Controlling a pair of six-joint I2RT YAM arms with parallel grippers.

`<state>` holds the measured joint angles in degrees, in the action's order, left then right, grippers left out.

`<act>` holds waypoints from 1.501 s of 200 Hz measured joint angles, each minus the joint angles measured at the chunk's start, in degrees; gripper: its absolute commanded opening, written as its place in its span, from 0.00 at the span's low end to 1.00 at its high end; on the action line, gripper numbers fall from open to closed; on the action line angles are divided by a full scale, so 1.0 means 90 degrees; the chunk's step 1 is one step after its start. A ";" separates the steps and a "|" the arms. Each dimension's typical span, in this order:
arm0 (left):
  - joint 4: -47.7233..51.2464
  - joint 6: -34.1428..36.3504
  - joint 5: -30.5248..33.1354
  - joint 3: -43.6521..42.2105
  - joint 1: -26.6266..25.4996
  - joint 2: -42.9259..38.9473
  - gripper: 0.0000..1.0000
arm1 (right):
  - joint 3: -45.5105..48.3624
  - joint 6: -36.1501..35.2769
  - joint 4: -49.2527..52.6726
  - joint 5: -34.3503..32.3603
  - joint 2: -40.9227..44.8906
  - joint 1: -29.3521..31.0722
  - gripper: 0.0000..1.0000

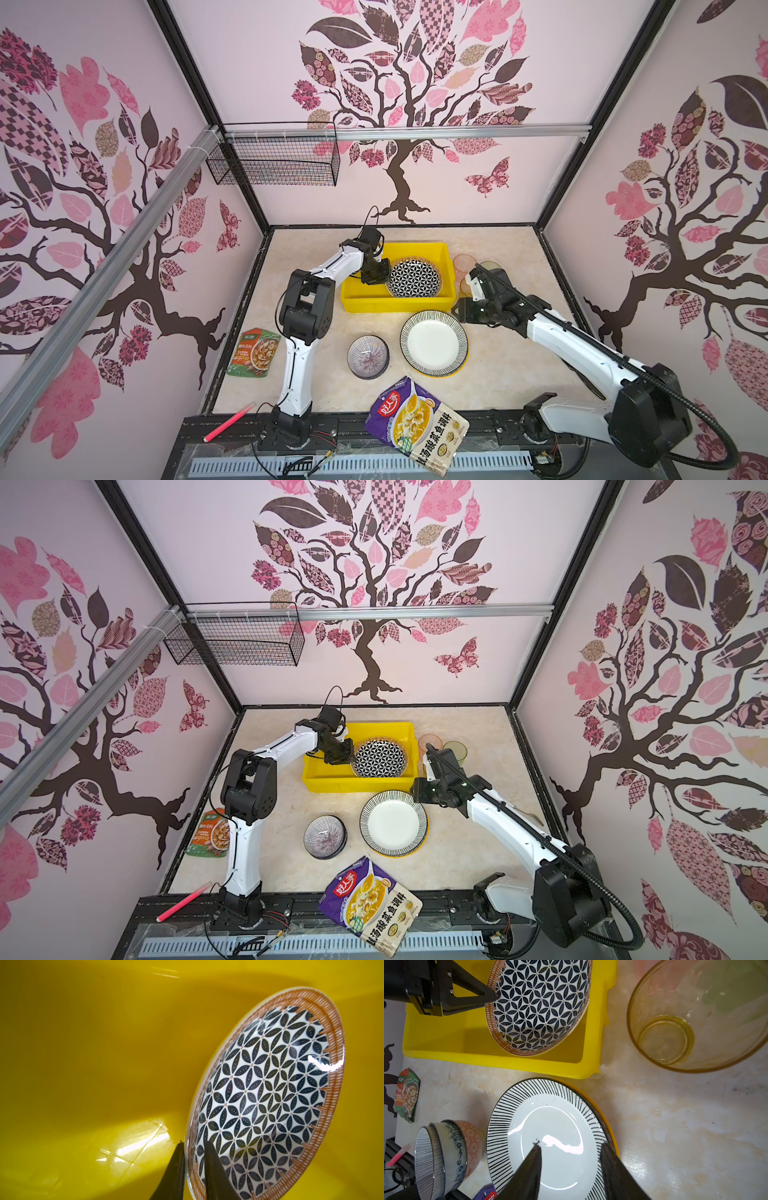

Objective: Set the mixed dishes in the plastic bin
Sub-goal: 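Lower the patterned plate into the yellow bin with the left gripper, then release the plate, move left gripper to striped plate while right grips it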

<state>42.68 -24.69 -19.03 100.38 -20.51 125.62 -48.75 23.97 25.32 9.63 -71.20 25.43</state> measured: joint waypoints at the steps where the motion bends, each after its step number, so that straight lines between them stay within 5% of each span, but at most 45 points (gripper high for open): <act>1: 0.0000 0.0000 0.0000 0.0000 0.0002 0.0000 0.21 | 0.0000 0.0000 0.0000 0.0000 0.0000 0.0000 0.49; 132: 0.0211 0.0153 0.0134 0.0087 0.0000 -0.0063 0.32 | 0.0049 -0.0097 0.0197 -0.0097 0.0000 0.0000 0.48; 252: 0.0537 0.0415 0.0685 0.0039 -0.0080 -0.1787 0.35 | 0.0248 -0.0061 0.0537 -0.0228 0.0058 0.0000 0.41; 300: 0.0782 0.0580 0.1022 -0.0165 -0.0578 -0.2157 0.35 | 0.0420 0.0061 0.0746 -0.0279 0.0204 0.0000 0.37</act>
<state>49.71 -19.46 -9.82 98.89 -25.71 106.21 -44.97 24.51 32.03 7.11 -69.36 25.43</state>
